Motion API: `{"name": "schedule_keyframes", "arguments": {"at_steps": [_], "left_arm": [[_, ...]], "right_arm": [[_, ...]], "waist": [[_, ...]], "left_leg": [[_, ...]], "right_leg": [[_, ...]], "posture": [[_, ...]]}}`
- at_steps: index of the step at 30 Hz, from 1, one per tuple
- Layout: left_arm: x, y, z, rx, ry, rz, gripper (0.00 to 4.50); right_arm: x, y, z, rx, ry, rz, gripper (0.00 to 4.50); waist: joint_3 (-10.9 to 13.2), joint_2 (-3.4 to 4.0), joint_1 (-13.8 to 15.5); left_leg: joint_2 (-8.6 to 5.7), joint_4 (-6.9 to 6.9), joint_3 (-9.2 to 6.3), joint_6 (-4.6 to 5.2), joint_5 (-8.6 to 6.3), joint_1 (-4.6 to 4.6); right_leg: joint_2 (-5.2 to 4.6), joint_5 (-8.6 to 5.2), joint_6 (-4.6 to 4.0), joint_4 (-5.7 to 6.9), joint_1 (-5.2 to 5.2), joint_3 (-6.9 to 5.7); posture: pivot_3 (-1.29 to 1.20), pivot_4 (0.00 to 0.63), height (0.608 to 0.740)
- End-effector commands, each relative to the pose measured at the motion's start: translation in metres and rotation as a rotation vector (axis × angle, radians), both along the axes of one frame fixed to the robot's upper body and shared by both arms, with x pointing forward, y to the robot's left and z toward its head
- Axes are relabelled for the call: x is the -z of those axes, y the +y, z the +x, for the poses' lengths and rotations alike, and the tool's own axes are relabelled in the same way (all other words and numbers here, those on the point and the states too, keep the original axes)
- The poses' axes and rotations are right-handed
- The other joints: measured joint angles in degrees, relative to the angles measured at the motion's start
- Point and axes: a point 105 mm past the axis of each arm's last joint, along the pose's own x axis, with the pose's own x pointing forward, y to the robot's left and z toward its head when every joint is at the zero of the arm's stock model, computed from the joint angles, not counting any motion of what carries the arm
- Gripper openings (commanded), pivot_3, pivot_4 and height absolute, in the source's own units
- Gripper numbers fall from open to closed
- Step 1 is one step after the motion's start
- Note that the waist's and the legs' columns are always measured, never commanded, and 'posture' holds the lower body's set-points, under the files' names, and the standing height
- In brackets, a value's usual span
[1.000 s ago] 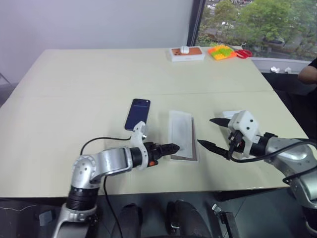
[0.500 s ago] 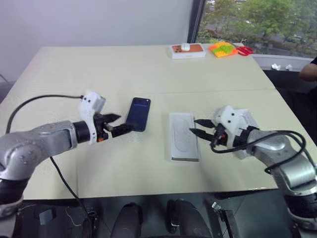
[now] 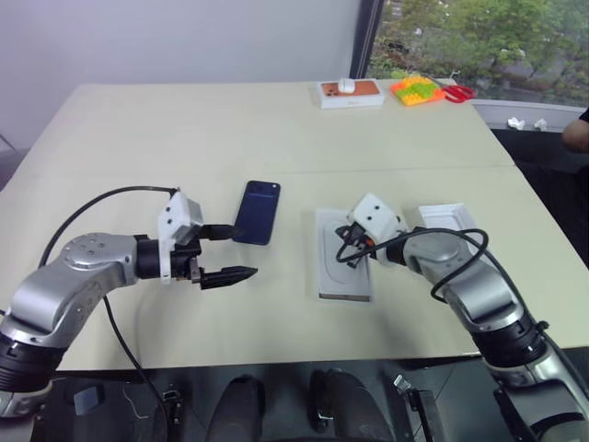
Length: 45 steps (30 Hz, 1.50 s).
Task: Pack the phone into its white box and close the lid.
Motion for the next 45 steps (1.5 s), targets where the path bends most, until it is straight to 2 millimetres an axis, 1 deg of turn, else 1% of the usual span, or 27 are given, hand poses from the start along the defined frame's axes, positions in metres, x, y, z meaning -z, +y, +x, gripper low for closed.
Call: {"name": "schedule_keyframes", "arguments": {"at_steps": [1, 2, 5, 8, 15, 20, 23, 25, 31, 34, 39, 42, 45], "left_arm": [[0.003, 0.002, 0.000, 0.007, -0.054, 0.047, 4.50], [0.004, 0.003, 0.000, 0.004, -0.056, 0.053, 4.50], [0.001, 0.005, 0.003, -0.028, -0.055, 0.023, 4.50], [0.004, 0.006, 0.006, -0.050, -0.058, 0.021, 4.50], [0.007, 0.004, 0.005, -0.051, -0.053, 0.019, 4.50], [0.008, 0.006, 0.005, -0.057, -0.051, 0.021, 4.50], [0.008, 0.006, 0.004, -0.059, -0.049, 0.023, 4.50], [0.009, 0.007, 0.004, -0.062, -0.048, 0.024, 4.50], [0.010, 0.008, 0.005, -0.068, -0.051, 0.030, 4.50], [0.009, 0.011, 0.007, -0.082, -0.057, 0.033, 4.50], [0.008, 0.020, 0.014, -0.137, -0.073, 0.036, 4.50], [0.007, 0.026, 0.020, -0.183, -0.079, 0.026, 4.50], [0.006, 0.028, 0.023, -0.213, -0.078, 0.011, 4.50]], "right_arm": [[-0.007, 0.008, -0.008, -0.042, 0.002, 0.005, 0.05], [-0.005, 0.009, -0.012, -0.053, 0.015, 0.001, 0.05], [0.006, 0.009, -0.033, -0.088, 0.112, -0.044, 0.05], [0.011, 0.013, -0.049, -0.138, 0.160, -0.057, 0.05], [0.013, 0.017, -0.066, -0.194, 0.205, -0.069, 0.05], [0.017, 0.019, -0.086, -0.272, 0.265, -0.081, 0.05], [0.016, 0.019, -0.092, -0.299, 0.272, -0.086, 0.05], [0.015, 0.018, -0.091, -0.295, 0.263, -0.088, 0.05], [0.003, 0.014, -0.074, -0.250, 0.177, -0.085, 0.05], [-0.013, 0.006, -0.065, -0.221, 0.111, -0.083, 0.05], [-0.026, -0.007, -0.053, -0.159, 0.036, -0.088, 0.05], [-0.031, -0.015, -0.044, -0.106, -0.007, -0.088, 0.05], [-0.032, -0.020, -0.041, -0.085, -0.028, -0.084, 0.05]], "waist": [[0.0, 0.00, 0.0], [0.0, 0.00, 0.0], [0.0, 0.02, 0.0], [0.0, 0.01, 0.0], [0.0, 0.01, -0.3], [0.0, 0.01, -0.3], [0.0, -0.01, -0.3], [0.0, 0.00, -0.3], [0.0, 0.00, -0.3], [0.0, 0.00, -0.3], [0.0, 0.00, -0.3], [0.0, 0.00, -0.2], [0.0, -0.01, -0.3]], "left_leg": [[0.00, 0.00, 0.00, 0.01, -0.01, -0.01], [0.00, 0.00, 0.00, 0.02, -0.01, -0.01], [0.06, 0.00, -0.02, 0.04, -0.02, -0.01], [0.07, 0.02, -0.05, 0.06, -0.03, 0.01], [0.05, 0.07, -0.04, 0.06, -0.03, 0.08], [0.05, 0.07, -0.06, 0.06, -0.03, 0.06], [0.04, 0.07, -0.05, 0.06, -0.03, 0.06], [0.04, 0.08, -0.04, 0.06, -0.03, 0.08], [0.03, 0.12, -0.05, 0.06, -0.03, 0.10], [0.03, 0.12, -0.04, 0.06, -0.03, 0.09], [0.01, 0.13, -0.03, 0.06, -0.03, 0.09], [0.01, 0.13, -0.04, 0.06, -0.03, 0.11], [0.02, 0.14, -0.03, 0.06, -0.03, 0.11]], "right_leg": [[-0.01, 0.00, 0.01, 0.00, -0.01, 0.00], [-0.01, 0.00, 0.01, 0.00, -0.01, 0.00], [-0.03, 0.00, 0.03, 0.02, -0.01, 0.00], [-0.04, 0.00, 0.03, 0.04, 0.00, -0.01], [-0.01, 0.01, 0.04, 0.12, 0.03, -0.01], [-0.01, 0.01, 0.05, 0.11, 0.03, -0.01], [-0.02, 0.01, 0.05, 0.10, 0.04, -0.01], [-0.01, 0.01, 0.05, 0.11, 0.04, -0.01], [0.03, 0.01, 0.04, 0.18, 0.05, -0.01], [0.03, 0.01, 0.05, 0.18, 0.05, -0.01], [0.01, 0.01, 0.05, 0.18, 0.05, -0.01], [0.02, 0.02, 0.04, 0.21, 0.06, -0.01], [0.01, 0.02, 0.04, 0.23, 0.06, -0.01]], "posture": [[0.00, 0.150, 0.740], [0.00, 0.150, 0.740], [0.00, 0.150, 0.740], [0.00, 0.150, 0.740], [0.00, 0.150, 0.740], [0.00, 0.150, 0.740], [0.00, 0.150, 0.740], [0.00, 0.150, 0.740], [0.00, 0.150, 0.740], [0.00, 0.150, 0.740], [0.00, 0.150, 0.740], [0.00, 0.150, 0.740], [0.00, 0.150, 0.740]]}}
